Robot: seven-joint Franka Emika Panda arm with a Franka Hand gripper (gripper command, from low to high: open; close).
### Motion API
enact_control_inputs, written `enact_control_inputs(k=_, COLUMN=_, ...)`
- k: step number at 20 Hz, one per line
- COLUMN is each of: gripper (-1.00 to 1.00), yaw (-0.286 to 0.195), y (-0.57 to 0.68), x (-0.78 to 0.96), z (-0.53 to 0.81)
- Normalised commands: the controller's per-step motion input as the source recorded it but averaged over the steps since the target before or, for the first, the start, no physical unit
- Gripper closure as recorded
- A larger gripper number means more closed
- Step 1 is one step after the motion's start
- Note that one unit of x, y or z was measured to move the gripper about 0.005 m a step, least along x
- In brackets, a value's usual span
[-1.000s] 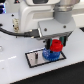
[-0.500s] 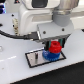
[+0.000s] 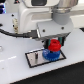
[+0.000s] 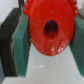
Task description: Insert the blue gear onto the right peg, followed by the red gear
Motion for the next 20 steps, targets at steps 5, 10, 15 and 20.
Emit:
enact_control_inputs(k=5, gripper=1.0, yaw=0.0, y=-0.07, x=0.16, z=-0.05)
enact_control_inputs(k=10, gripper=1.0, yaw=0.0, y=-0.1, x=0.19, z=-0.06)
enact_control_inputs(k=15, gripper=1.0, yaw=0.0, y=-0.07, x=0.09, z=0.11)
enact_control_inputs(k=20, gripper=1.0, yaw=0.0, y=-0.12, x=0.07, z=0.34)
